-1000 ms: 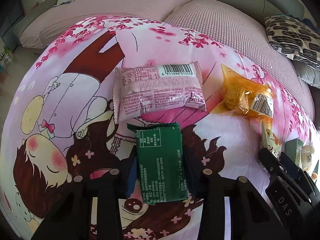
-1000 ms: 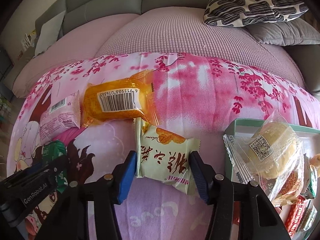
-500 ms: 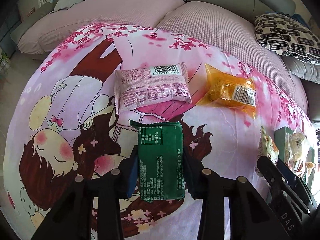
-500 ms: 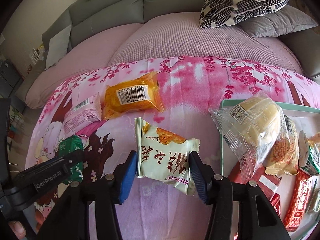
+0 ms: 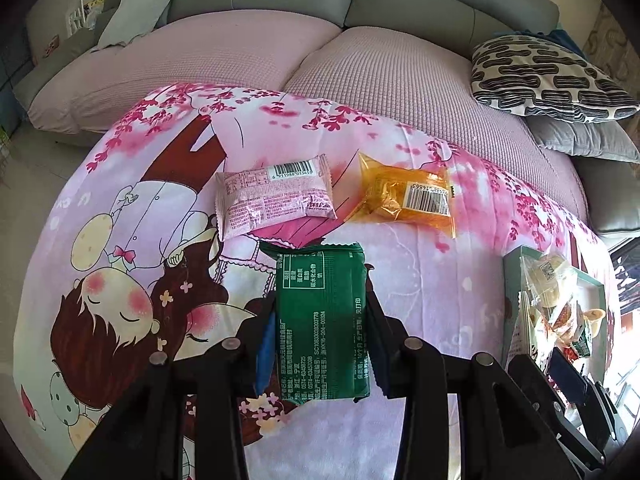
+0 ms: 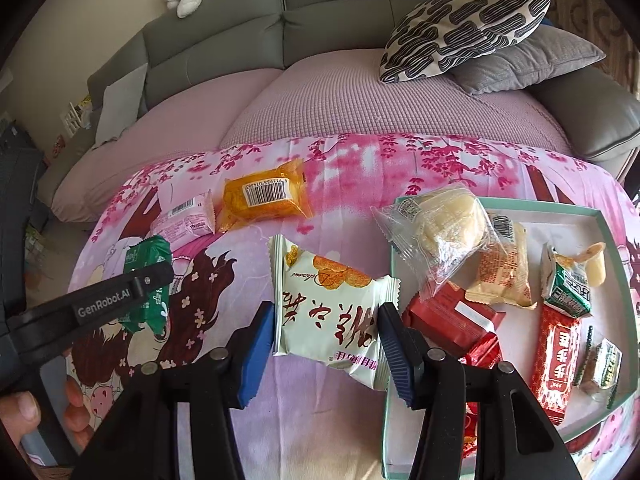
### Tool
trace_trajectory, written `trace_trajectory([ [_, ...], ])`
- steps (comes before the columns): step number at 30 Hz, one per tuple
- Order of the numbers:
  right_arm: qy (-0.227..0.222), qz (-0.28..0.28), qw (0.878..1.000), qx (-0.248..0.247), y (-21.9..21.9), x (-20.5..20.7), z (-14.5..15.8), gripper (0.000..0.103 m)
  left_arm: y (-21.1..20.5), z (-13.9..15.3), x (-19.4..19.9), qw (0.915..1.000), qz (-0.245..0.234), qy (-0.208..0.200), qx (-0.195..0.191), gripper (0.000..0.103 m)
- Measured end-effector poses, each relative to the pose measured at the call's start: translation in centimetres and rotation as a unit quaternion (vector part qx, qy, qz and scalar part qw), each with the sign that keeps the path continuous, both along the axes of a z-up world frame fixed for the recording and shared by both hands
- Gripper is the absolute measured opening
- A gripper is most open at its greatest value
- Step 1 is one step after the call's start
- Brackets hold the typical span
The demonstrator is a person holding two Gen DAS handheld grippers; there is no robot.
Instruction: Organize snacks
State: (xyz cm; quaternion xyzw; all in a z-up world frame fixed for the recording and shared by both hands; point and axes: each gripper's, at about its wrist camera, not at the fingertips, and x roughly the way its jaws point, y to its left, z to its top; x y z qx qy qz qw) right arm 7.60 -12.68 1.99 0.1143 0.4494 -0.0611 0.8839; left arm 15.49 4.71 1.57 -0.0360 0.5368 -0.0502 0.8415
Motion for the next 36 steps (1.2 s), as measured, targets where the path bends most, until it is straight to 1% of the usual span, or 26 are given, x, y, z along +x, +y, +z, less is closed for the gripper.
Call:
trace_trajectory([
  [5, -0.010, -0.014, 1.000, 0.007, -1.4, -0.8, 0.6, 0.055, -1.4, 1.1, -0.5, 0.9998, -0.015, -0.013, 0.006, 0.041],
  [9, -0.017, -0.033, 0.999, 0.012, -3.3, -1.7, 1.1, 0.055, -3.2, 2.0, -1.0, 0.9989, -0.039, -0.023, 0.003, 0.041],
  [14, -0.020, -0.083, 0.996, 0.008, -7.0, -3.2, 1.6, 0.055, -6.5, 3.0, -2.0, 0.9959, -0.084, -0.030, -0.015, 0.041],
  [18, -0.016, -0.133, 0.991, 0.005, -10.5, -4.6, 1.5, 0.055, -9.7, 3.7, -3.3, 0.9906, -0.130, -0.037, -0.022, 0.041],
  [23, -0.007, -0.194, 0.981, 0.006, -14.7, -6.4, 1.1, 0.055, -13.6, 4.2, -4.9, 0.9814, -0.186, -0.044, -0.022, 0.041],
  [28, 0.005, -0.224, 0.974, 0.011, -17.1, -7.6, 0.3, 0.055, -16.2, 3.9, -5.9, 0.9743, -0.220, -0.045, -0.012, 0.041],
  [30, 0.011, -0.229, 0.973, 0.016, -17.5, -7.7, -0.1, 0.055, -16.5, 3.3, -5.7, 0.9740, -0.223, -0.037, -0.006, 0.041],
  [36, 0.024, -0.217, 0.975, 0.024, -17.3, -7.2, -0.9, 0.055, -14.3, 0.5, -2.9, 0.9858, -0.167, -0.012, 0.013, 0.041],
])
